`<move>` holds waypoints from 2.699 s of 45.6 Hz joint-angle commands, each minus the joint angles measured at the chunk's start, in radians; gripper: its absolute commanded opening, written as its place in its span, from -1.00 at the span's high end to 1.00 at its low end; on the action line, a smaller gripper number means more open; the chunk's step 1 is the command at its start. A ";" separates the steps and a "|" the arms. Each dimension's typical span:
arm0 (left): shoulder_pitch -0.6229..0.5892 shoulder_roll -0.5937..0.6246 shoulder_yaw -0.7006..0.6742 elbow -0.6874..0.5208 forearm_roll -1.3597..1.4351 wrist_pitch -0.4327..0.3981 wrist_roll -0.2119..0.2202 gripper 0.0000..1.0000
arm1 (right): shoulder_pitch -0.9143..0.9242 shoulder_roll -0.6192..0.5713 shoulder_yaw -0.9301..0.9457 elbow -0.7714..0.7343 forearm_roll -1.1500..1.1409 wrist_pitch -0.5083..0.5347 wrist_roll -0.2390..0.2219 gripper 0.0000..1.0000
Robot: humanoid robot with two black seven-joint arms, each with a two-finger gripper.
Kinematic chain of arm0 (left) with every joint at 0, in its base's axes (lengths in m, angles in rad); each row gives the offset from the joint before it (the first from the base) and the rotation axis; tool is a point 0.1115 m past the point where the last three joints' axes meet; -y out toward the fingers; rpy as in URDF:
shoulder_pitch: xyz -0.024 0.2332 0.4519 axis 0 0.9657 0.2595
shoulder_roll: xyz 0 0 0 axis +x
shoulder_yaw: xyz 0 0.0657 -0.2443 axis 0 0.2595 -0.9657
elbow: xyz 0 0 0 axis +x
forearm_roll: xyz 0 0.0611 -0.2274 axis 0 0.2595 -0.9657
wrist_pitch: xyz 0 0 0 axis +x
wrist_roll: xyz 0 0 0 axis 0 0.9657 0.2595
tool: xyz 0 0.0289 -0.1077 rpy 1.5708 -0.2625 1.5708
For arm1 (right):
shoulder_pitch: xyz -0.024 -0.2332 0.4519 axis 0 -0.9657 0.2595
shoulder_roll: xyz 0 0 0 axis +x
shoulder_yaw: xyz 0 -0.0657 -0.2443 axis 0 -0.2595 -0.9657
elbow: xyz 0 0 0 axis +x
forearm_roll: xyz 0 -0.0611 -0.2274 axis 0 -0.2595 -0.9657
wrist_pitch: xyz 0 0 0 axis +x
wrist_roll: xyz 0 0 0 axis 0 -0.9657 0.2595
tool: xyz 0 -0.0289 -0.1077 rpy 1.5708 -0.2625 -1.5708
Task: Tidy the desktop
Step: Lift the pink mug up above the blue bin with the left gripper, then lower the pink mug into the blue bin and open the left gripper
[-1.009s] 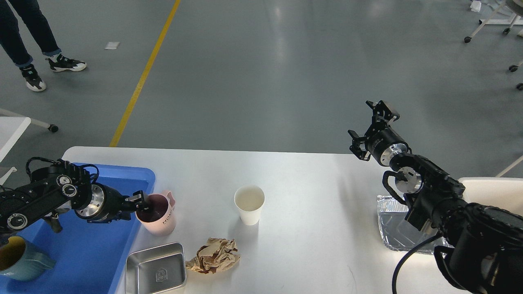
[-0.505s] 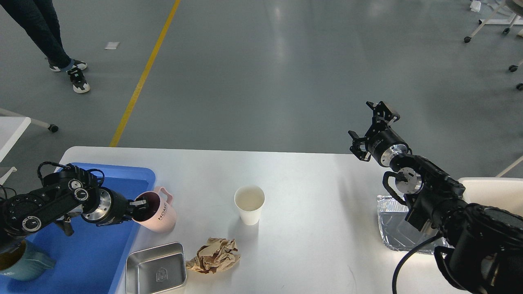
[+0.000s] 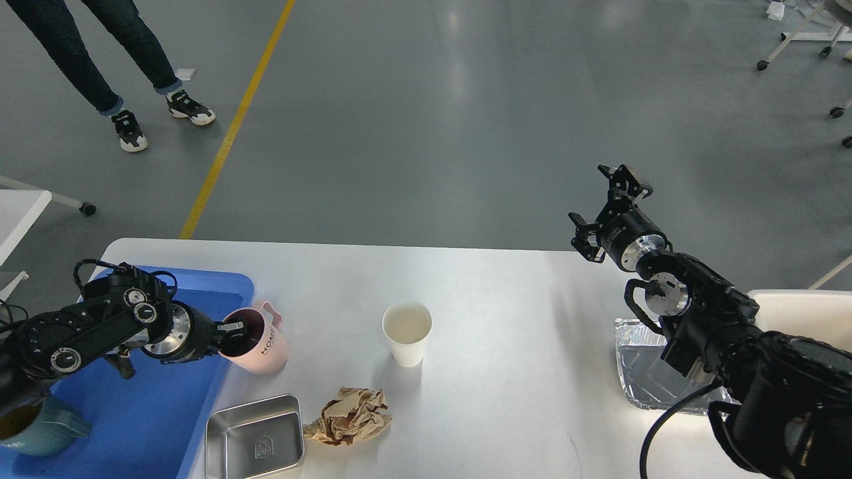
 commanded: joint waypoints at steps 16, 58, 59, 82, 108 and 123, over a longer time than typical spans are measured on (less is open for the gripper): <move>-0.252 0.056 -0.019 -0.021 -0.014 -0.278 0.063 1.00 | 0.012 -0.031 0.000 0.000 0.000 -0.001 -0.002 -1.00; -0.491 0.679 0.008 0.017 -0.109 -0.405 0.068 1.00 | 0.065 -0.035 -0.002 0.003 0.000 -0.001 -0.005 -1.00; -0.477 0.672 0.008 0.014 -0.109 -0.405 0.068 1.00 | 0.065 -0.035 -0.002 0.003 0.000 -0.001 -0.005 -1.00; -0.309 0.390 0.042 -0.029 -0.057 -0.405 0.117 1.00 | 0.071 -0.066 -0.002 0.003 0.000 -0.001 -0.008 -1.00; -0.249 0.291 0.103 -0.261 0.032 -0.405 0.134 0.99 | 0.093 -0.075 -0.002 0.002 -0.001 -0.001 -0.009 -1.00; -0.206 0.368 0.106 -0.279 0.032 -0.405 0.135 0.99 | 0.094 -0.083 -0.002 0.003 -0.001 -0.001 -0.009 -1.00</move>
